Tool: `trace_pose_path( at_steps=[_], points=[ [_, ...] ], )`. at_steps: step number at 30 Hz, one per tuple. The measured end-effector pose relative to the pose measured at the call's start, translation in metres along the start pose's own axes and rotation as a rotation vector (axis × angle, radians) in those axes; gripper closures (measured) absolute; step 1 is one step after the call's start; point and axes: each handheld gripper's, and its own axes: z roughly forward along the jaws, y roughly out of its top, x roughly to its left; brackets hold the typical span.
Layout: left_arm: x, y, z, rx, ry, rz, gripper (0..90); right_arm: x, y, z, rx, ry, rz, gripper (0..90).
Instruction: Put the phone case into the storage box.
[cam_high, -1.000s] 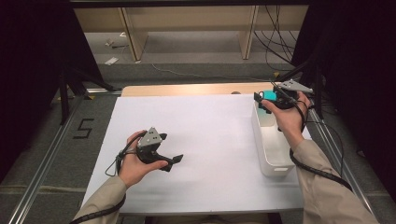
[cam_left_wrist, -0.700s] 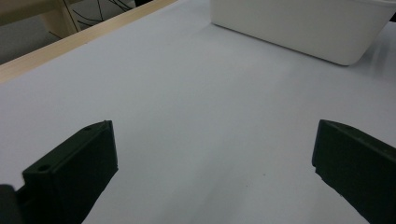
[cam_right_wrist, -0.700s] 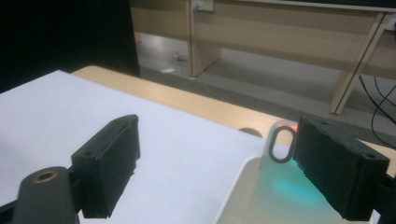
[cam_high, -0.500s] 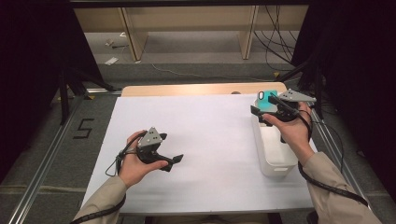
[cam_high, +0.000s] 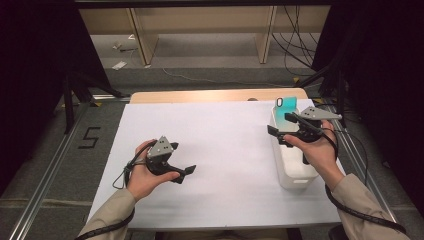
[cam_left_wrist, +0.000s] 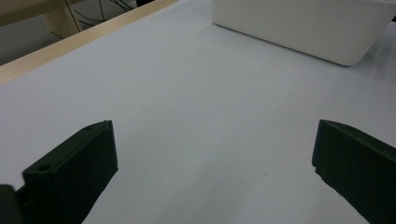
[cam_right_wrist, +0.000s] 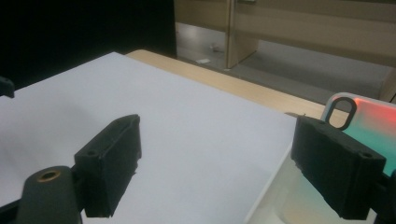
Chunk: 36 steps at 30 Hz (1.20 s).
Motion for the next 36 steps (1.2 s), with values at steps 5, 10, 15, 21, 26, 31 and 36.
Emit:
trace_pose_path(
  at_steps=[5,10,15,21,26,31,36],
  points=[
    [0.000,0.000,0.000,-0.001,0.000,0.000,0.0,0.006,-0.004,-0.005,0.000,0.022,-0.017,17.0],
    [0.000,0.000,-0.001,-0.001,0.000,0.001,0.0,0.011,-0.006,-0.010,-0.015,0.038,-0.025,17.0],
    [0.000,0.000,-0.001,-0.002,0.001,0.000,0.0,0.014,-0.009,-0.014,-0.018,0.050,-0.031,17.2],
    [0.000,0.000,-0.001,-0.003,0.002,-0.001,0.0,0.017,-0.013,-0.019,-0.020,0.063,-0.038,17.2],
    [0.000,0.001,-0.001,-0.005,0.002,-0.004,0.0,0.018,-0.017,-0.022,-0.027,0.071,-0.037,17.2],
    [0.000,0.001,-0.001,-0.004,0.001,-0.002,0.0,0.020,-0.019,-0.025,-0.035,0.073,-0.043,17.2],
    [0.000,0.000,-0.001,-0.004,0.001,-0.003,0.0,0.021,-0.022,-0.028,-0.036,0.079,-0.045,17.2]
  ],
)
